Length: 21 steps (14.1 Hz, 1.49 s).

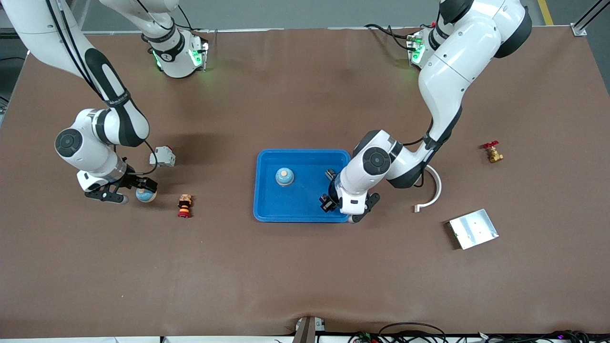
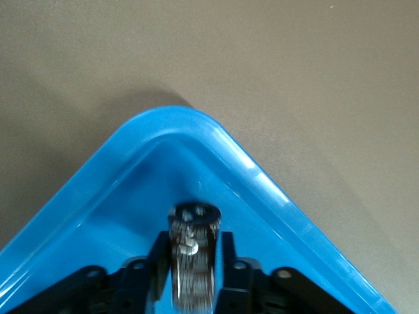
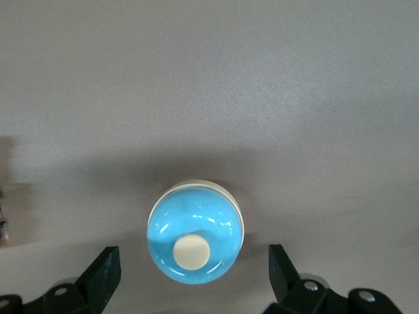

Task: Place electrolytic capacitor and blue bell in tray
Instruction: 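Place the capacitor in the tray while the right gripper grasps the second bell, then lift the bell with the right gripper while the left gripper returns to rest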

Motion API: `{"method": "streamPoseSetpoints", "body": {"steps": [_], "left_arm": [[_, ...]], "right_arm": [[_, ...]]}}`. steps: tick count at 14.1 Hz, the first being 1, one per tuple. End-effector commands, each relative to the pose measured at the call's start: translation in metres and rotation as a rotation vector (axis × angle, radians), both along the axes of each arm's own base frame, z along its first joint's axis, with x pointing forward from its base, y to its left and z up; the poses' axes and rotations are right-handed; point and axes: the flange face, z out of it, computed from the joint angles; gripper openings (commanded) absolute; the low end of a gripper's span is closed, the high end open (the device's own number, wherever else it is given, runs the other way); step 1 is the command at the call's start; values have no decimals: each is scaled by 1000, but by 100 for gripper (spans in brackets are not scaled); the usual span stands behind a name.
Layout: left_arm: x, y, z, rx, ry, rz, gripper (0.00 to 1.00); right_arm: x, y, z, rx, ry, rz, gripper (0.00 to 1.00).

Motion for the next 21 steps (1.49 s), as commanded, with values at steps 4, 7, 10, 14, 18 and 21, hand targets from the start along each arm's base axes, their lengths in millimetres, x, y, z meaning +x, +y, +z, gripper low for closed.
{"method": "streamPoseSetpoints", "body": {"steps": [4, 7, 10, 14, 18, 21], "left_arm": [[7, -2, 22, -9, -34, 19, 100], [13, 5, 35, -13, -39, 35, 100], [14, 13, 59, 32, -11, 28, 100], [28, 42, 120, 51, -39, 53, 100], [35, 78, 193, 54, -58, 90, 100], [29, 124, 249, 108, -15, 66, 100]], "right_arm": [[10, -1, -9, 11, 2, -2, 100], [12, -1, -10, 11, 3, -2, 100], [18, 0, -14, 11, -1, 0, 100], [18, 1, -15, 12, 2, 2, 98], [17, 1, -16, 12, 5, 1, 54], [17, 2, -16, 13, 13, 0, 3]]}}
